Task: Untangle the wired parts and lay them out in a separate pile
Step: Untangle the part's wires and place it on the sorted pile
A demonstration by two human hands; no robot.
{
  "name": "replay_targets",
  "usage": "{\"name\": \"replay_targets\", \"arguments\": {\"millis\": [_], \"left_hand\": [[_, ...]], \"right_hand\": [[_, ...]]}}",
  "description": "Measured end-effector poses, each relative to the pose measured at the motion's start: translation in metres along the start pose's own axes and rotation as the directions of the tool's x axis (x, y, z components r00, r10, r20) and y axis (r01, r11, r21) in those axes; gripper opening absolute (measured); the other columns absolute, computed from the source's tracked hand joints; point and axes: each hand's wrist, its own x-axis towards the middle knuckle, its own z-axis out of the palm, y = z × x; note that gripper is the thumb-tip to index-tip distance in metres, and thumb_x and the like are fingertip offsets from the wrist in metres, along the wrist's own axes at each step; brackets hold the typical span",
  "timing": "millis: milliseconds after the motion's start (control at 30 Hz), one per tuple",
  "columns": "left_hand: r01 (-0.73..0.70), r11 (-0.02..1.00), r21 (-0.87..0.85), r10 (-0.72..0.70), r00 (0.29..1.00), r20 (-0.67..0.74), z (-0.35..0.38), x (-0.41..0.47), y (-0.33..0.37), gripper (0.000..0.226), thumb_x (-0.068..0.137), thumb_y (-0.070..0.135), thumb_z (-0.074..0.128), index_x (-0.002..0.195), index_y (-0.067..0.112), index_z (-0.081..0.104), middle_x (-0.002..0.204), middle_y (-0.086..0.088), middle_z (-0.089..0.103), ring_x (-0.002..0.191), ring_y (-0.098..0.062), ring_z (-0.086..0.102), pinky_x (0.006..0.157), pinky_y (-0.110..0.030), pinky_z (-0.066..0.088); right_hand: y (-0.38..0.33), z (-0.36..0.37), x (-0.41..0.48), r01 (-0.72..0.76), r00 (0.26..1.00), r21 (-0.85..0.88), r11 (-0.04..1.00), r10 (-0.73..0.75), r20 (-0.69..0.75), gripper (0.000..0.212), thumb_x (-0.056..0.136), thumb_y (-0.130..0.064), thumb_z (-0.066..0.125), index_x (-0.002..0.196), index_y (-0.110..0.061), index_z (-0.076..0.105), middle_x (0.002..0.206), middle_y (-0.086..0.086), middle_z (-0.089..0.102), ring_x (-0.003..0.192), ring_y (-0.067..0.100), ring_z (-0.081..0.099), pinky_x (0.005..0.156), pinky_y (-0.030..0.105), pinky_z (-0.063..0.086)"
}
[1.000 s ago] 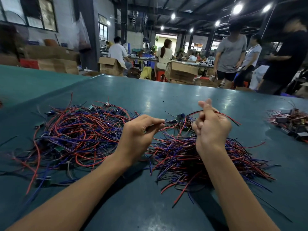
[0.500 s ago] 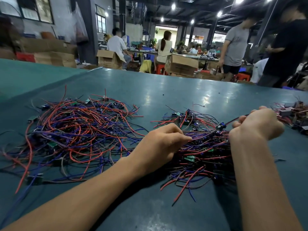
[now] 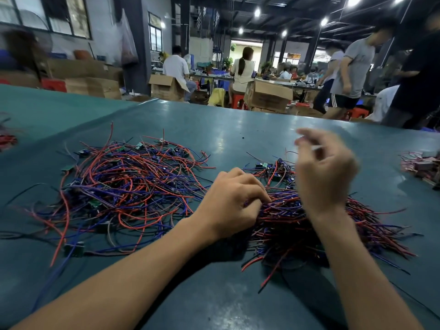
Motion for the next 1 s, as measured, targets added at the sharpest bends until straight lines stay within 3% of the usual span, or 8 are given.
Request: {"name": "replay_targets", "arguments": {"millis": [67, 133, 233, 333, 500, 633, 767, 1000], "left_hand": [[0.062, 0.99, 0.129, -0.051, 0.995, -0.089, -0.02, 0.006, -0.006, 0.023, 0.075, 0.007, 0.059, 0.076, 0.017, 0.08, 0.086, 0.001, 0.074, 0.084, -0.027, 0.061, 0.079, -0.045, 0.045], [0.217, 0.944, 0.248, -0.197, 0.975, -0.102, -0.048, 0.015, -0.023, 0.027, 0.074, 0.011, 0.051, 0.076, 0.016, 0.078, 0.085, -0.005, 0.071, 0.084, -0.031, 0.061, 0.081, -0.045, 0.048], [0.386, 0.807, 0.447, -0.51, 0.838, 0.196, -0.091, 0.025, -0.056, 0.031, 0.081, 0.009, 0.054, 0.094, 0.021, 0.079, 0.097, -0.004, 0.073, 0.097, -0.027, 0.066, 0.09, -0.041, 0.054], [0.33, 0.728, 0.601, -0.645, 0.626, 0.438, -0.111, 0.028, -0.075, 0.024, 0.086, 0.011, 0.066, 0.099, 0.026, 0.08, 0.1, 0.004, 0.077, 0.094, -0.016, 0.069, 0.088, -0.03, 0.055], [0.187, 0.671, 0.718, -0.67, 0.567, 0.478, -0.118, 0.035, -0.087, 0.025, 0.085, 0.021, 0.071, 0.108, 0.026, 0.078, 0.103, 0.002, 0.076, 0.092, -0.019, 0.067, 0.081, -0.028, 0.054], [0.095, 0.654, 0.75, -0.653, 0.573, 0.496, -0.109, 0.034, -0.09, 0.028, 0.083, 0.016, 0.06, 0.103, 0.023, 0.079, 0.099, -0.003, 0.076, 0.093, -0.026, 0.07, 0.082, -0.038, 0.06], [0.05, 0.645, 0.762, -0.611, 0.632, 0.476, -0.114, 0.033, -0.086, 0.026, 0.076, 0.023, 0.06, 0.095, 0.025, 0.077, 0.091, 0.0, 0.074, 0.088, -0.029, 0.07, 0.076, -0.041, 0.061], [0.069, 0.776, 0.627, -0.421, 0.797, 0.433, -0.145, 0.047, -0.083, 0.017, 0.08, 0.018, 0.075, 0.094, 0.026, 0.082, 0.092, 0.001, 0.077, 0.087, -0.021, 0.07, 0.074, -0.026, 0.052]], "right_hand": [[-0.012, 0.015, -0.024, 0.178, 0.964, -0.045, 0.983, -0.165, 0.209, 0.02, 0.086, -0.012, 0.061, 0.098, -0.015, 0.077, 0.091, 0.004, 0.076, 0.061, 0.019, 0.064, 0.063, 0.031, 0.054], [-0.019, 0.025, -0.043, 0.242, 0.914, 0.007, 0.97, -0.231, 0.334, 0.023, 0.083, -0.01, 0.061, 0.097, -0.01, 0.078, 0.091, 0.006, 0.077, 0.071, 0.024, 0.07, 0.067, 0.036, 0.057], [-0.021, 0.032, -0.057, 0.257, 0.85, 0.08, 0.963, -0.265, 0.455, 0.024, 0.082, -0.007, 0.062, 0.099, -0.009, 0.079, 0.093, 0.005, 0.079, 0.081, 0.025, 0.075, 0.07, 0.04, 0.059], [-0.021, 0.036, -0.062, 0.27, 0.832, 0.09, 0.959, -0.279, 0.48, 0.024, 0.082, -0.007, 0.063, 0.099, -0.01, 0.08, 0.09, 0.004, 0.079, 0.078, 0.025, 0.075, 0.066, 0.039, 0.06], [-0.021, 0.033, -0.065, 0.286, 0.846, 0.088, 0.954, -0.295, 0.443, 0.023, 0.082, -0.008, 0.063, 0.097, -0.011, 0.08, 0.089, 0.003, 0.079, 0.075, 0.024, 0.074, 0.063, 0.035, 0.059], [-0.022, 0.032, -0.069, 0.285, 0.83, 0.084, 0.955, -0.29, 0.477, 0.022, 0.083, -0.008, 0.066, 0.098, -0.012, 0.08, 0.089, 0.003, 0.079, 0.075, 0.026, 0.074, 0.063, 0.037, 0.059], [-0.022, 0.032, -0.071, 0.29, 0.81, 0.098, 0.952, -0.299, 0.505, 0.022, 0.084, -0.009, 0.066, 0.101, -0.013, 0.08, 0.092, 0.004, 0.079, 0.079, 0.027, 0.075, 0.064, 0.041, 0.059], [-0.021, 0.032, -0.069, 0.285, 0.827, 0.124, 0.95, -0.309, 0.469, 0.022, 0.082, -0.008, 0.066, 0.098, -0.012, 0.08, 0.09, 0.003, 0.079, 0.076, 0.025, 0.074, 0.063, 0.038, 0.059]]}}
